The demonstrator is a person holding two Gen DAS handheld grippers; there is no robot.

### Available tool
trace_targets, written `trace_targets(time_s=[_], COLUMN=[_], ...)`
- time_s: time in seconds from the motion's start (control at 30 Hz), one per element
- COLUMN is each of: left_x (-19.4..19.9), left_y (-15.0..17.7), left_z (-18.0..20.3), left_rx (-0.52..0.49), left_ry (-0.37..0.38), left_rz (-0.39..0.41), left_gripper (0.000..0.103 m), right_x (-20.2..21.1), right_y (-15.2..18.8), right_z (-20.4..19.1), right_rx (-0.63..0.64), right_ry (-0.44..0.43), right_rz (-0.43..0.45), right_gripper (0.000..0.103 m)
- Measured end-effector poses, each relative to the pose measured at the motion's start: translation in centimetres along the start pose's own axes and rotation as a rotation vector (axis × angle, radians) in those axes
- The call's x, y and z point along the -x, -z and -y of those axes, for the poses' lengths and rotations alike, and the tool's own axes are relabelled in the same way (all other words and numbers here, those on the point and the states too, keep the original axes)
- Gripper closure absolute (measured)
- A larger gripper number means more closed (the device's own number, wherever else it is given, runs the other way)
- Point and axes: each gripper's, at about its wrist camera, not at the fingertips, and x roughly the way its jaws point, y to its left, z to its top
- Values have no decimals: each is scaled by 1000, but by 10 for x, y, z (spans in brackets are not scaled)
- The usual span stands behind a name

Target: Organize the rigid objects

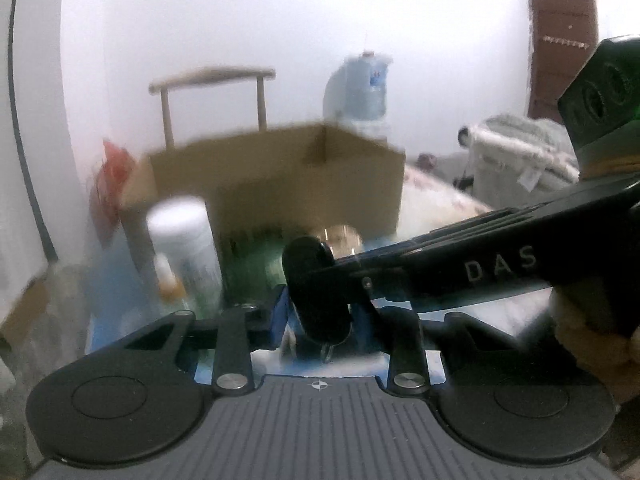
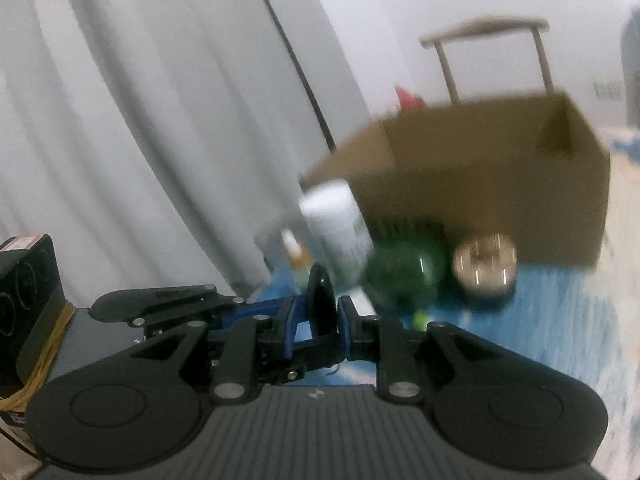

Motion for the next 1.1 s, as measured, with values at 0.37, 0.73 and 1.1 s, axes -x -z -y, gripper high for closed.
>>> trace_targets(time_s=[0.37, 0.73, 1.1], left_x=[-20, -50, -61], left_y=[17, 35, 37], left_z=[0, 5, -5], left_rx=[66, 89, 105], left_ry=[17, 45, 18], left_rz=[-152, -241, -263], left_gripper=[79, 80, 78], right_x=[-22, -37, -13], right_y=[22, 49, 32], right_z=[14, 41, 63], right_rx=[-89, -195, -186], right_ry=[-52, -23, 30], right_rz=[-81, -136, -111], right_gripper=[80, 82, 80])
